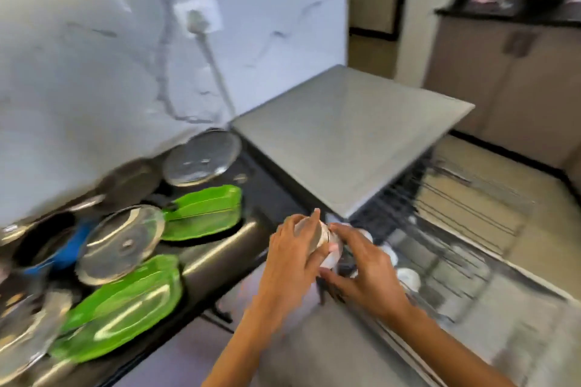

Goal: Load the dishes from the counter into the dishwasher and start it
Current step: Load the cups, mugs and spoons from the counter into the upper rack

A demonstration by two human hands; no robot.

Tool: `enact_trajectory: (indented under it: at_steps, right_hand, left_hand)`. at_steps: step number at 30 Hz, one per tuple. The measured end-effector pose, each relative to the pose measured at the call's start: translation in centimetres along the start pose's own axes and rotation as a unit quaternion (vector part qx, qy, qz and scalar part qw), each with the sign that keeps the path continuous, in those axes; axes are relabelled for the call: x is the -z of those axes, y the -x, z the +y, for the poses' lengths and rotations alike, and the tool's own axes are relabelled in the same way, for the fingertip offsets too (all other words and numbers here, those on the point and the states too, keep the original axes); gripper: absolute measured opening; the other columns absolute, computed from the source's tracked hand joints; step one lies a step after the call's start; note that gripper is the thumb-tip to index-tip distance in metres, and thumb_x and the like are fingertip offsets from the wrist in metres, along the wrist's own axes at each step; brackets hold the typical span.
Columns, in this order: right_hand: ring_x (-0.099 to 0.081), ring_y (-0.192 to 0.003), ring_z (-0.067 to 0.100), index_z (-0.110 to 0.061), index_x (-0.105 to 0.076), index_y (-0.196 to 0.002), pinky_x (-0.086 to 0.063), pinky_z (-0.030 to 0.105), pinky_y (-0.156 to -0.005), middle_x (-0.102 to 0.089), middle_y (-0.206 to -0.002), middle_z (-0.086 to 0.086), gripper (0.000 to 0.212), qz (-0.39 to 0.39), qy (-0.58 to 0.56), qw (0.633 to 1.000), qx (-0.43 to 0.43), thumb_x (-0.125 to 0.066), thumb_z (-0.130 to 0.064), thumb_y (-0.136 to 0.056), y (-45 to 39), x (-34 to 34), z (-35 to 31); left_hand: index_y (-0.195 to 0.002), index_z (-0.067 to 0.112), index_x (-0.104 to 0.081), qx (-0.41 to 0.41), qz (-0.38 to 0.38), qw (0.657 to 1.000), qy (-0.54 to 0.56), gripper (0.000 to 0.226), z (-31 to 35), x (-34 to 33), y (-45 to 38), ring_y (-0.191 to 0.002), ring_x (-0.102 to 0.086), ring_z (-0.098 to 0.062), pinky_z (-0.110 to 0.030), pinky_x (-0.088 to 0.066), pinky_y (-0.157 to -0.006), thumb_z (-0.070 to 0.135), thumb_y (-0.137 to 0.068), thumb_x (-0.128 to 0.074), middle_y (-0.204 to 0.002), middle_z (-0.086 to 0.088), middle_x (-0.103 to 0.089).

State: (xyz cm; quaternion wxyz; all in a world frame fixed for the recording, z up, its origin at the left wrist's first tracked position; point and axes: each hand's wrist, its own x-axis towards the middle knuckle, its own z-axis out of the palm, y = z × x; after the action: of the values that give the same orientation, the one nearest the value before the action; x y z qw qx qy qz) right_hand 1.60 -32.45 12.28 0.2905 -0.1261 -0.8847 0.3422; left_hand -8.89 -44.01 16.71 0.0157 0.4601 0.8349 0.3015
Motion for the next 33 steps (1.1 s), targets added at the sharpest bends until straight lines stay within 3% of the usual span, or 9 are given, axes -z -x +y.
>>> enact_trajectory:
  at_steps: [5,8,11,14,16,19,23,27,33]
  right_hand:
    - [-0.061,-0.094,0.011,-0.023,-0.046,-0.123,-0.052,0.023,-0.072,-0.061,-0.117,-0.004,0.062,0.027,0.067,0.993,-0.097,-0.066,-0.055,-0.074,5.8,6.9,9.4]
    - [-0.064,-0.095,0.021,-0.022,-0.045,-0.122,-0.057,0.036,-0.070,-0.062,-0.115,0.004,0.063,0.024,0.113,0.983,-0.141,-0.070,-0.050,-0.071,8.8,8.7,14.7]
    - [-0.066,-0.088,0.028,-0.018,-0.049,-0.119,-0.058,0.038,-0.065,-0.065,-0.108,0.009,0.064,0.018,0.165,0.965,-0.201,-0.066,-0.054,-0.069,10.9,9.3,19.6]
    - [-0.066,-0.087,0.031,-0.011,-0.057,-0.119,-0.056,0.038,-0.066,-0.066,-0.105,0.012,0.066,-0.008,0.196,0.939,-0.283,-0.073,-0.048,-0.067,11.6,9.2,23.7]
    - [-0.063,-0.096,0.031,-0.014,-0.055,-0.125,-0.053,0.038,-0.075,-0.064,-0.114,0.012,0.067,-0.043,0.203,0.915,-0.346,-0.076,-0.046,-0.070,11.2,8.7,25.8]
    - [-0.058,-0.109,0.025,-0.028,-0.050,-0.132,-0.048,0.033,-0.086,-0.061,-0.122,0.006,0.066,-0.117,0.224,0.868,-0.427,-0.066,-0.056,-0.075,9.6,7.3,27.6]
    - [-0.058,-0.108,0.022,-0.028,-0.055,-0.127,-0.046,0.030,-0.085,-0.063,-0.118,0.003,0.062,-0.224,0.247,0.817,-0.470,-0.061,-0.062,-0.076,7.8,5.1,29.1]
    - [-0.060,-0.101,0.023,-0.017,-0.062,-0.114,-0.044,0.028,-0.078,-0.064,-0.108,0.006,0.063,-0.271,0.269,0.783,-0.491,-0.055,-0.068,-0.077,7.9,2.9,30.3]
    - [-0.062,-0.091,0.019,-0.014,-0.065,-0.101,-0.040,0.027,-0.070,-0.064,-0.095,0.003,0.066,-0.288,0.284,0.763,-0.505,-0.047,-0.073,-0.079,7.3,2.0,32.0]
  left_hand:
    - [-0.140,0.021,-0.045,-0.073,-0.135,0.986,0.070,0.072,5.7,-11.2,-4.2,-0.113,-0.052,-0.020,-0.038,-0.040,-0.098,0.062,-0.081,-0.044,-0.123,-0.003,-0.055]
    - [-0.140,0.017,-0.044,-0.130,-0.190,0.973,0.022,0.076,6.1,-17.2,-5.2,-0.118,-0.050,-0.019,-0.045,-0.031,-0.104,0.067,-0.082,-0.039,-0.128,-0.002,-0.056]
    - [-0.127,0.012,-0.058,-0.150,-0.274,0.947,-0.076,0.076,3.8,-23.2,-5.1,-0.114,-0.058,-0.026,-0.055,-0.041,-0.097,0.067,-0.092,-0.019,-0.124,-0.007,-0.062]
    - [-0.121,0.013,-0.065,-0.140,-0.351,0.913,-0.155,0.080,0.9,-27.7,-3.8,-0.119,-0.056,-0.029,-0.055,-0.044,-0.093,0.059,-0.097,-0.004,-0.128,-0.012,-0.060]
    - [-0.130,0.015,-0.058,-0.162,-0.367,0.895,-0.194,0.083,-0.2,-29.4,-2.7,-0.128,-0.047,-0.027,-0.053,-0.038,-0.101,0.059,-0.096,0.003,-0.140,-0.012,-0.048]
    - [-0.150,0.020,-0.017,-0.161,-0.410,0.874,-0.205,0.085,-1.3,-31.2,-1.3,-0.144,-0.007,-0.022,-0.046,-0.002,-0.113,0.064,-0.085,0.016,-0.152,-0.005,0.000]
    - [-0.145,0.017,-0.036,-0.142,-0.414,0.877,-0.200,0.068,-2.9,-32.3,-0.2,-0.134,-0.039,-0.028,-0.051,-0.028,-0.108,0.057,-0.099,-0.007,-0.148,-0.011,-0.033]
    - [-0.151,0.017,-0.012,-0.164,-0.386,0.887,-0.195,0.066,-3.6,-32.9,-0.2,-0.137,-0.033,-0.028,-0.046,-0.020,-0.108,0.057,-0.099,-0.008,-0.151,-0.011,-0.030]
    - [-0.150,0.017,-0.021,-0.180,-0.360,0.892,-0.205,0.067,-4.0,-33.5,0.5,-0.140,-0.027,-0.029,-0.044,-0.010,-0.114,0.056,-0.096,-0.017,-0.154,-0.012,-0.025]
